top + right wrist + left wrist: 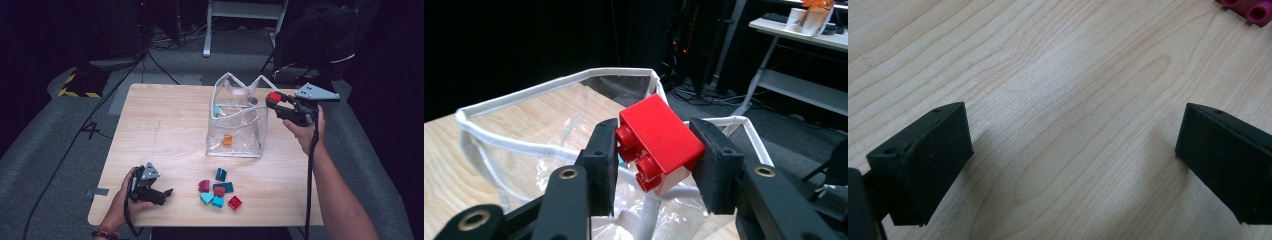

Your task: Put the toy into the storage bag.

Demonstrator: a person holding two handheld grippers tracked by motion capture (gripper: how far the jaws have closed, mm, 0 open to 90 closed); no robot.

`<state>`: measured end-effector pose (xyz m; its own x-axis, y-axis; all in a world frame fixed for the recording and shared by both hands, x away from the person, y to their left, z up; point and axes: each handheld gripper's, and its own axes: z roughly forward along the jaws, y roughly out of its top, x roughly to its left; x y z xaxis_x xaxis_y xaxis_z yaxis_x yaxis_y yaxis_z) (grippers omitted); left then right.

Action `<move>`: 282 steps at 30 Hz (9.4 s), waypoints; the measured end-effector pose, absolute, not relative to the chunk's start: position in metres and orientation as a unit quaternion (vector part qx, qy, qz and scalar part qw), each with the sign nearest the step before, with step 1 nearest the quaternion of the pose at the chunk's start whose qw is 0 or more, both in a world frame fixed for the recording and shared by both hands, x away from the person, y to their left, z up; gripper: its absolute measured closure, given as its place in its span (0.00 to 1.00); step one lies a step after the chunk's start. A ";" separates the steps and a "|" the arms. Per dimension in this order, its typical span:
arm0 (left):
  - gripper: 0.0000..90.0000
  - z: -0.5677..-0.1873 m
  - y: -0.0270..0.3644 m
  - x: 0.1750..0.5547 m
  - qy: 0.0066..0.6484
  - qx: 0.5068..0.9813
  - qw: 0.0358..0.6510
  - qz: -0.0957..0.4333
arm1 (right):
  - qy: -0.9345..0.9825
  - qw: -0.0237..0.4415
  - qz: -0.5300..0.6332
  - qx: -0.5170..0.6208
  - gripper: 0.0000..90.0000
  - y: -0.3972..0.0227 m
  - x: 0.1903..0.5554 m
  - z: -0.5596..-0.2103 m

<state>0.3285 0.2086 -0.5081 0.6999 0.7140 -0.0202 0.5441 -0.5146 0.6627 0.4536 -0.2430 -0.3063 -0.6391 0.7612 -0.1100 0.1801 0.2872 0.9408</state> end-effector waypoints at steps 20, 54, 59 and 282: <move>0.02 -0.508 0.209 0.329 0.365 0.861 0.330 0.128 | 0.759 0.280 0.470 0.352 0.63 -0.217 0.494 -0.318; 0.02 -0.508 0.209 0.328 0.365 0.861 0.330 0.128 | 0.755 0.285 0.490 0.330 0.53 -0.227 0.460 -0.309; 0.02 -0.508 0.209 0.328 0.365 0.861 0.330 0.128 | 0.759 0.285 0.495 0.313 0.52 -0.230 0.445 -0.308; 0.02 -0.508 0.209 0.328 0.372 0.858 0.330 0.130 | 0.755 0.305 0.452 0.364 0.66 -0.232 0.489 -0.313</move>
<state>0.3282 0.2087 -0.5082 0.6896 0.7239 -0.0226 0.5523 -0.5055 0.6629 0.4888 -0.2315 -0.3134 -0.5480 0.8261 -0.1317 0.2745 0.3263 0.9045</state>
